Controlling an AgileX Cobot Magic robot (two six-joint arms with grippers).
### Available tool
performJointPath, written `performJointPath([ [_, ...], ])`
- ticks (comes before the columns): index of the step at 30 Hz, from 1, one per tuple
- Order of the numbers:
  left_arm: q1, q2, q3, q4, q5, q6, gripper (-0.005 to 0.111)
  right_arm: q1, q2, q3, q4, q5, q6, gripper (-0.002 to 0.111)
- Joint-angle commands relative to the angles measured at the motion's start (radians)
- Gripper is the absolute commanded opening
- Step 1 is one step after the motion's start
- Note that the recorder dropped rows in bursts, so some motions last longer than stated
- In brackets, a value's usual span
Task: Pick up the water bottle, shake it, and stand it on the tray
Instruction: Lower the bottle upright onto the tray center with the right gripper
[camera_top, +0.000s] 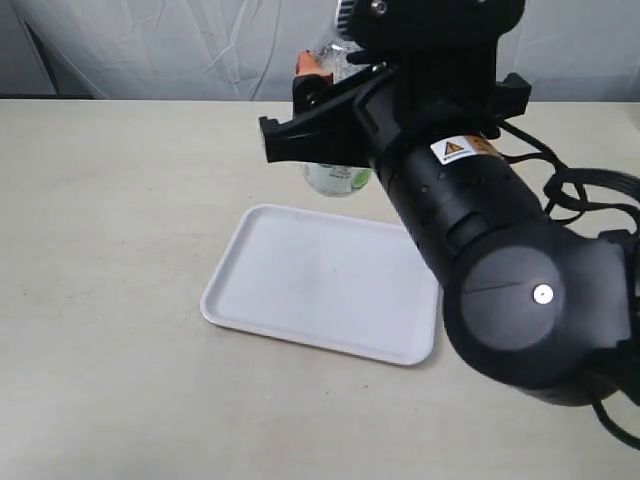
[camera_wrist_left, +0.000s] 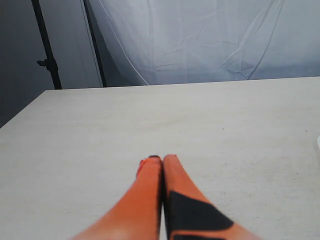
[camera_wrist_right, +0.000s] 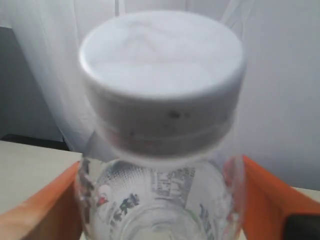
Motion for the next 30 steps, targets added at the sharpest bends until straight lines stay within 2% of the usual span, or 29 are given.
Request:
performJointPath([
  [1, 0.0, -0.005, 0.002, 0.003, -0.003, -0.004, 0.0, -0.001, 0.068, 0.019, -0.1, -0.031, 0.083, -0.001],
  [10, 0.0, -0.005, 0.002, 0.003, -0.003, -0.004, 0.0, -0.001, 0.278, 0.02, -0.173, -0.149, 0.23, -0.001],
  [21, 0.0, -0.005, 0.002, 0.003, -0.003, -0.004, 0.0, -0.001, 0.385, 0.02, -0.087, -0.143, 0.301, -0.001],
  [25, 0.0, -0.005, 0.002, 0.003, -0.003, -0.004, 0.0, -0.001, 0.385, 0.02, -0.086, -0.065, 0.306, -0.001],
  [27, 0.0, -0.005, 0.002, 0.003, -0.003, -0.004, 0.0, -0.001, 0.385, 0.02, -0.102, -0.029, 0.306, 0.004],
  [30, 0.0, -0.005, 0.002, 0.003, -0.003, -0.004, 0.0, -0.001, 0.385, 0.02, -0.102, -0.024, 0.306, 0.028],
])
